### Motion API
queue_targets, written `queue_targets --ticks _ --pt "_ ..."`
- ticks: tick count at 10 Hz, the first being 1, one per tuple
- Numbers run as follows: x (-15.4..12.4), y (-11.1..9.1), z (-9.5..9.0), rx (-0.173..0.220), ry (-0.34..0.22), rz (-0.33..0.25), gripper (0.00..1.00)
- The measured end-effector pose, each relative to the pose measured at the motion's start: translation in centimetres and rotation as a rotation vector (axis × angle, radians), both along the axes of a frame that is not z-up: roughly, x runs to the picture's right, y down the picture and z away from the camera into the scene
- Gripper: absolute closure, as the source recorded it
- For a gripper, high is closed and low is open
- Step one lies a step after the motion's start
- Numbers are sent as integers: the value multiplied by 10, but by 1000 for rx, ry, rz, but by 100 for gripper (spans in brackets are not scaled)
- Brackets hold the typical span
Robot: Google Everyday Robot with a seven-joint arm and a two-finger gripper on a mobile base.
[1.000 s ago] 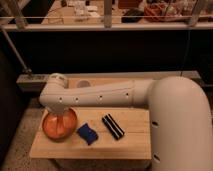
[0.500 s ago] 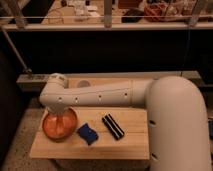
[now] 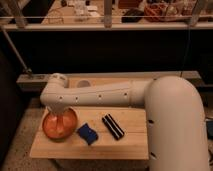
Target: Place the pepper in the ceramic bowl
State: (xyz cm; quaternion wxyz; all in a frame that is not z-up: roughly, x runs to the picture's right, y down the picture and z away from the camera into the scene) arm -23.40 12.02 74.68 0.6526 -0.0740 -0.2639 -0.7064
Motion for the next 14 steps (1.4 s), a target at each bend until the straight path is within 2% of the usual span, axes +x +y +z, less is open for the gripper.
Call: queue_targets --ticks 1,6,8,9,11,12,13,14 --pt "-1 0 1 0 -1 -1 61" --pt "-2 1 7 -4 1 4 60" --pt "-5 2 9 -5 -1 3 50" --pt "-5 2 10 -5 -2 2 51" --pt "-6 3 11 -6 -1 4 61" --pt "-6 3 12 -7 -1 7 62" --pt "-5 3 14 -10 0 9 58" --pt "-7 3 15 -10 -2 7 48"
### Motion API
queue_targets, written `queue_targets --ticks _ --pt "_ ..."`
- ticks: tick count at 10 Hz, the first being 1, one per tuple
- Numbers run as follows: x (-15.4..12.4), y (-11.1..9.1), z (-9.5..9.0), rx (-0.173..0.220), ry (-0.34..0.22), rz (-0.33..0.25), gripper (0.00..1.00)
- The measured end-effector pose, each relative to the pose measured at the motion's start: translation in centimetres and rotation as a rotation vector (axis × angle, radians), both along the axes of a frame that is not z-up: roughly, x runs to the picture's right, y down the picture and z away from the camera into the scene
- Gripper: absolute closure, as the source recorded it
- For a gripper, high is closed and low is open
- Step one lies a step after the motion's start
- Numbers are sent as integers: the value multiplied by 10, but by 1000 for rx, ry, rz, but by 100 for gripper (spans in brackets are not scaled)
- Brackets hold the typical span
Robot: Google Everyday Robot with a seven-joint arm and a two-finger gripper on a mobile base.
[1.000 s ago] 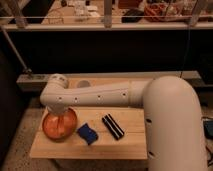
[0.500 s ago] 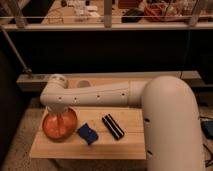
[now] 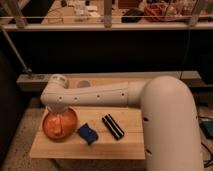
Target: Place the pepper in the ceramic bowl
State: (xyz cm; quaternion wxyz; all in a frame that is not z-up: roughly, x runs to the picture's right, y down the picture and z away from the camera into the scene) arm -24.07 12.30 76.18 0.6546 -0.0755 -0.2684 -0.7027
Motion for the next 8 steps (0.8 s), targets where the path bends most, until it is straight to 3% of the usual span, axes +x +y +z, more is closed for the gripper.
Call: queue_targets --ticks 3,8 --pt "-3 1 3 -1 -2 -2 22" --pt "-5 3 8 -9 -4 -2 20"
